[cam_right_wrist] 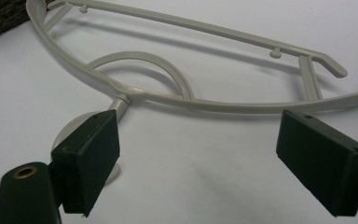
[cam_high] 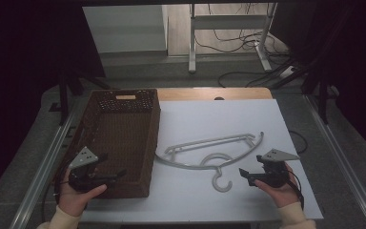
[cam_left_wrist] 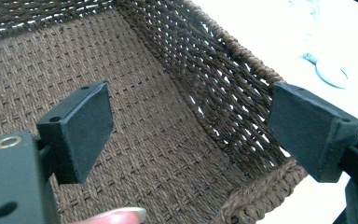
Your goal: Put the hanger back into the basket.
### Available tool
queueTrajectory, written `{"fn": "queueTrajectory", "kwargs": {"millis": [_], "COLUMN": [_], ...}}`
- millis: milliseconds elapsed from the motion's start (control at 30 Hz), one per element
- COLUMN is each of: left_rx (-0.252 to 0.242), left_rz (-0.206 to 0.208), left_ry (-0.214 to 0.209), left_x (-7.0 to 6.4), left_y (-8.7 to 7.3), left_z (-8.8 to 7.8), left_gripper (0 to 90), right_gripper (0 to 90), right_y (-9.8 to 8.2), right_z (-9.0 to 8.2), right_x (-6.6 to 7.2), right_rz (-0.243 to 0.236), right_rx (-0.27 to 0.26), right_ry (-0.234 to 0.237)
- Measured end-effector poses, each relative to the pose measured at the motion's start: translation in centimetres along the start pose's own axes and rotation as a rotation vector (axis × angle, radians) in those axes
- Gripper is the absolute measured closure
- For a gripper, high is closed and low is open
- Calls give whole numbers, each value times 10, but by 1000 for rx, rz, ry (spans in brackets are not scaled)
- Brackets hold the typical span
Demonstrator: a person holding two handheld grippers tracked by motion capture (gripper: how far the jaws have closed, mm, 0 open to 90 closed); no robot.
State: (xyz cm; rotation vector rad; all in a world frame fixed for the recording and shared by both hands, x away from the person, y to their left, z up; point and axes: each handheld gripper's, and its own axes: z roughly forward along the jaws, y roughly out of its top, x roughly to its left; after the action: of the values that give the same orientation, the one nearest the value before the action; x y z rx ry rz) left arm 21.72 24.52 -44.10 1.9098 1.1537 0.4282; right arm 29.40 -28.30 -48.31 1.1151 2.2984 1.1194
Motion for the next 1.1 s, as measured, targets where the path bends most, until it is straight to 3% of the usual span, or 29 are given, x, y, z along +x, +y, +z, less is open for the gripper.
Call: {"fn": "queueTrajectory", "kwargs": {"millis": [1100], "left_rx": [-11], "left_rz": [0], "left_ry": [2], "left_x": [0], "left_y": [1], "left_z": [-4], "left_gripper": [145], "right_gripper": [189], "right_y": [9], "right_z": [1], "right_x": [-1], "right_rz": [-24], "right_rx": [32], "right_ry": [-7]}}
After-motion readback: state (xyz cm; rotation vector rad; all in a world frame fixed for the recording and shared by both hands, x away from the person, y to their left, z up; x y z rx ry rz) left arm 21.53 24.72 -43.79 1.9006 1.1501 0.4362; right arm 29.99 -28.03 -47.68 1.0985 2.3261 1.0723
